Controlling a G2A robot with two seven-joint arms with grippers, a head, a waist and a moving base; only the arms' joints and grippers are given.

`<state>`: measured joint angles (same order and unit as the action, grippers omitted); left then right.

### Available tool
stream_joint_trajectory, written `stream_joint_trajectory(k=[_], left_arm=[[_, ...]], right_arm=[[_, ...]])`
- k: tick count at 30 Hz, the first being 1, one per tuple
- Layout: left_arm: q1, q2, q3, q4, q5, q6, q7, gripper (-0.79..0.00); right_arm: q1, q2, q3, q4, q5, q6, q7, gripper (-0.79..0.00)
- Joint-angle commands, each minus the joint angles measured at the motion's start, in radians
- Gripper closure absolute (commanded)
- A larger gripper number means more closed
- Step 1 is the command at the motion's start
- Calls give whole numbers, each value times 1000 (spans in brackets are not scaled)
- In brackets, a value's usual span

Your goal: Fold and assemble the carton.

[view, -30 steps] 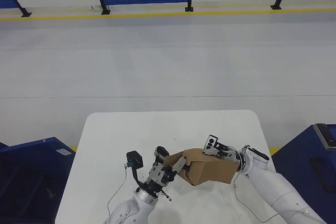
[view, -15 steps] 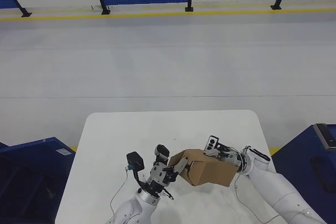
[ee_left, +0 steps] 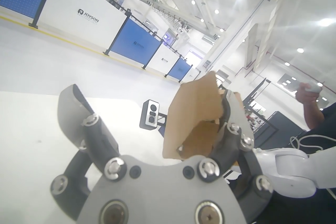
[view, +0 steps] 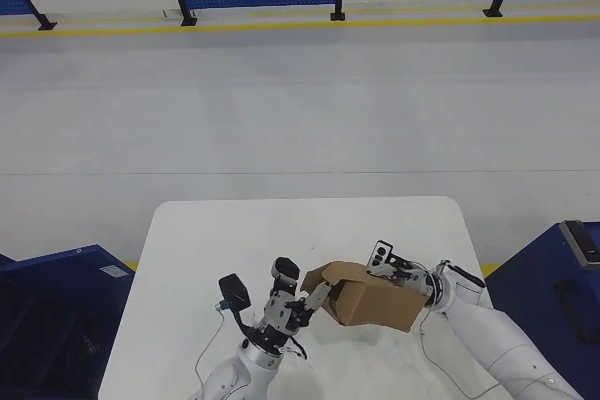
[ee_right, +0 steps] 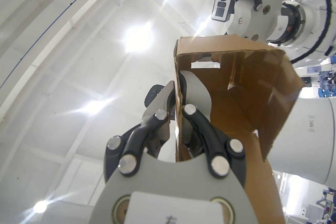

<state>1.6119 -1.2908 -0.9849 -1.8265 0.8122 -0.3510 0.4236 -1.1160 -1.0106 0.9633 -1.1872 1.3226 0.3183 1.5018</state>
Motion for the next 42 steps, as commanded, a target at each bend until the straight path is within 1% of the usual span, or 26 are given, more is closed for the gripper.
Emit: stream_joint_trajectory(k=[1, 5, 7, 8, 9, 11, 14, 16, 20, 23, 27, 42], left_arm=[[29, 6, -27, -37, -23, -44, 16, -785], [92, 21, -112, -113, -68, -145, 63, -785], [118, 27, -165, -138, -101, -178, 87, -785], [126, 30, -191, -136, -116, -175, 89, -785], [126, 31, -215, -125, -130, -152, 82, -785], [104, 31, -238, -96, -136, -98, 51, -785], [52, 27, -221, -26, -69, -17, -27, -785], [25, 23, -189, 6, -25, 6, -50, -785], [2, 18, -141, 31, 50, -2, -78, -785], [7, 18, -124, 25, 71, -14, -92, -785], [28, 20, -120, 4, 68, -41, -110, -785], [48, 20, -88, 0, 95, -57, -150, -785]], right_arm=[[0, 1, 1, 0, 12, 1, -1, 0], [2, 4, -2, -6, 40, 3, -3, 0], [3, 7, -5, -8, 54, 4, -3, 0], [4, 9, -7, -9, 59, 4, -4, 0], [4, 10, -12, -13, 60, 3, -3, 0], [1, 15, -22, -24, 66, 3, -3, 0], [2, 23, -38, -38, 69, 4, -4, 0], [4, 28, -48, -44, 71, 5, -5, 0], [10, 37, -61, -48, 77, 5, -5, 0], [15, 41, -65, -38, 82, 5, -5, 0], [16, 43, -66, -27, 67, 4, -4, 0], [19, 33, -55, -13, 6, 1, -4, 0]])
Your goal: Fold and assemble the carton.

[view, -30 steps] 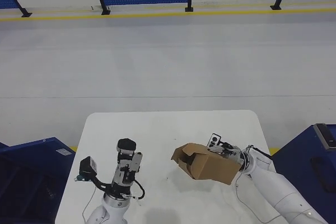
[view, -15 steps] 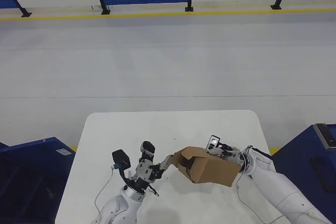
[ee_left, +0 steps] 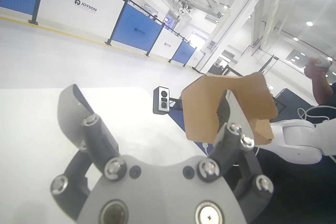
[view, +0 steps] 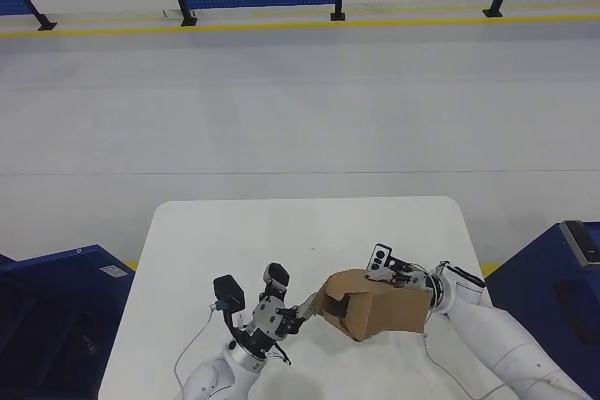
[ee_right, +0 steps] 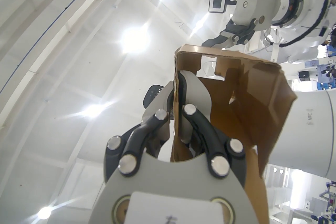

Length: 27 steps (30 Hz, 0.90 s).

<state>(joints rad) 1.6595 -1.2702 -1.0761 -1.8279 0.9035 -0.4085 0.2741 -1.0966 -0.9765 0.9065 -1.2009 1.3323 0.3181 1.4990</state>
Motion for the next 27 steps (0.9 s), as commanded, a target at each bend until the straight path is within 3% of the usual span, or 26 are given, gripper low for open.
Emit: stream_joint_trajectory(k=[1, 14, 22, 27], left_arm=[[0, 0, 7, 2, 9, -1, -1, -785], [-4, 1, -32, -17, -35, 21, 18, -785], [7, 5, -27, -30, -8, -29, 4, -785], [2, 3, -19, -21, 6, -7, -12, -785]], right_arm=[[0, -2, 3, 3, -11, 0, -6, 0], [-6, -8, 28, 13, -6, 38, -35, 0], [-1, -9, 29, 28, -17, 97, -94, 0], [0, -12, 27, 28, -33, 96, -93, 0]])
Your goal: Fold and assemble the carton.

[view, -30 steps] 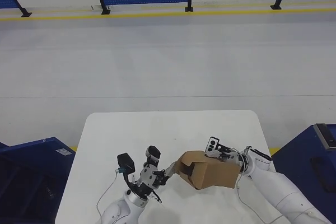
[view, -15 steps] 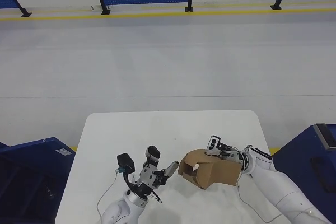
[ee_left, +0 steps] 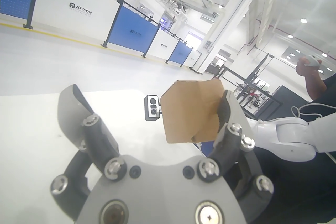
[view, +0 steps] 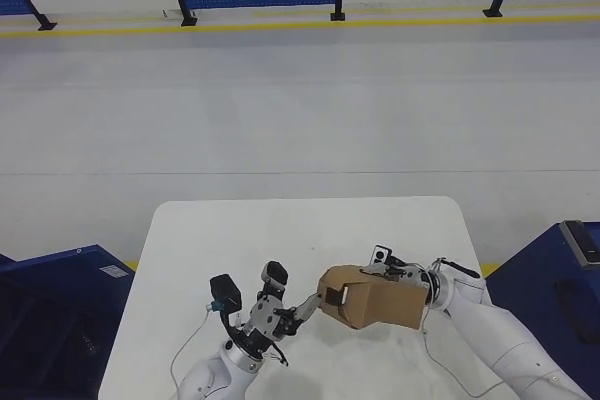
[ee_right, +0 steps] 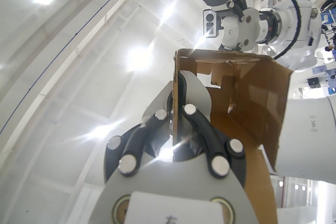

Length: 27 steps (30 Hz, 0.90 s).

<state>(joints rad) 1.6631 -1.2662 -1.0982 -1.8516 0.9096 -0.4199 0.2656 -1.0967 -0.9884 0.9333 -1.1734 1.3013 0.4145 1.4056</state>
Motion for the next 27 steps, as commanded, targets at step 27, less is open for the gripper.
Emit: stream_joint_trajectory(k=[27], left_arm=[[-22, -6, 5, 26, -98, 84, -119, -785]], right_arm=[[10, -9, 17, 4, -76, -31, 9, 0]])
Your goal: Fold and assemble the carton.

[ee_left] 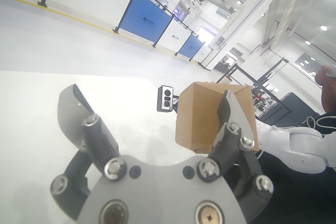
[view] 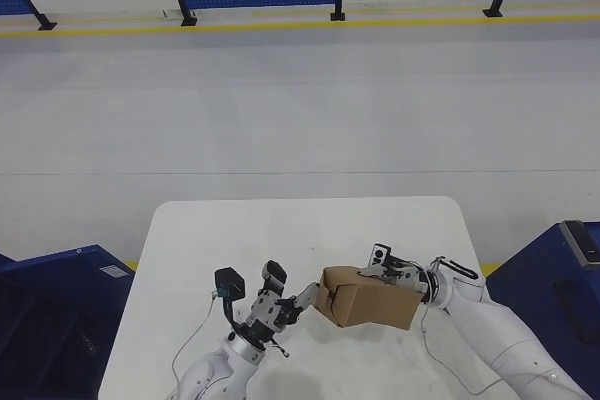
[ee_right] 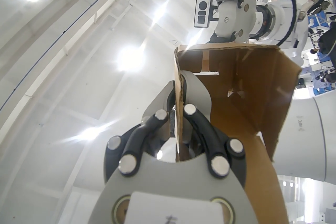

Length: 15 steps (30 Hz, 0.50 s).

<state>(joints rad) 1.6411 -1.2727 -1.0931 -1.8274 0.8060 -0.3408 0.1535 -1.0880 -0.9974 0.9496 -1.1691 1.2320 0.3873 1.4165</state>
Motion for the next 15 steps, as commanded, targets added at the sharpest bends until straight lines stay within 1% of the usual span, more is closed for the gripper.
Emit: stream_joint_trajectory(k=[1, 10, 15], left_arm=[[0, 0, 1, 4, 10, 10, -13, -785], [3, 1, 2, -7, -4, 58, -87, -785], [9, 3, -1, -12, 4, 58, -100, -785]], right_arm=[[3, -1, 3, 0, -17, -13, -5, 0], [2, -4, 11, -9, -70, -42, -2, 0], [0, -7, 17, -10, -72, -42, -1, 0]])
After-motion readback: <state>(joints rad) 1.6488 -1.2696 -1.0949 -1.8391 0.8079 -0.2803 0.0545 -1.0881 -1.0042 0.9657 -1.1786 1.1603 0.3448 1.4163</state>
